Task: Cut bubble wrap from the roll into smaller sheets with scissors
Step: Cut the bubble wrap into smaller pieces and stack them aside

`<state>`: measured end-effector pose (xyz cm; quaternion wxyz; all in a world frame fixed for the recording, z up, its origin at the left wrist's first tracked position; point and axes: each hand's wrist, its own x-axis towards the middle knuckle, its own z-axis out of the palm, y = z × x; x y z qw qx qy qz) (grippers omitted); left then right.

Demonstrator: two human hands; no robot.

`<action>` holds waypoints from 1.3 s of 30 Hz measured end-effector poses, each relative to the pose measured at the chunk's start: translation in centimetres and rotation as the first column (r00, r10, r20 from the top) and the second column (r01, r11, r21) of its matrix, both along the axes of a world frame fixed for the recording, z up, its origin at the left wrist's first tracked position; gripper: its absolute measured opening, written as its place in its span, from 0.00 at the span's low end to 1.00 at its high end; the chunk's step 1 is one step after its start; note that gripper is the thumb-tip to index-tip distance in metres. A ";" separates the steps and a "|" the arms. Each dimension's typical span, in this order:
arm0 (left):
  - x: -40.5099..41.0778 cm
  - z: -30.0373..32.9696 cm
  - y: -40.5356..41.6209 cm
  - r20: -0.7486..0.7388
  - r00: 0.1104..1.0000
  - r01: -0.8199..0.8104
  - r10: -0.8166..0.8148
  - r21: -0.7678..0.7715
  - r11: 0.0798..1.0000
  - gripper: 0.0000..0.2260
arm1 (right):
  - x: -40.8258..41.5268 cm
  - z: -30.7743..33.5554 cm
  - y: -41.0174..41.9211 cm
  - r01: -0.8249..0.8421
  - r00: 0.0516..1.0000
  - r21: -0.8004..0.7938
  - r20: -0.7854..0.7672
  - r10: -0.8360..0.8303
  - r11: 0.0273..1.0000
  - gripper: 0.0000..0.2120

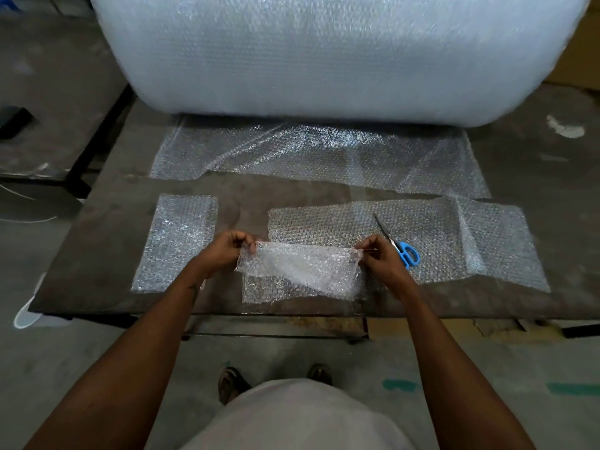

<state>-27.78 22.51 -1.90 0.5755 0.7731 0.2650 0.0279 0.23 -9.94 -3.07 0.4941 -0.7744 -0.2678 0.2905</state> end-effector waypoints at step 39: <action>3.4 7.3 -5.4 0.064 0.985 0.159 -0.162 0.053 0.986 0.23 | -6.5 10.4 12.2 -0.311 0.950 0.030 -0.019 0.312 0.950 0.12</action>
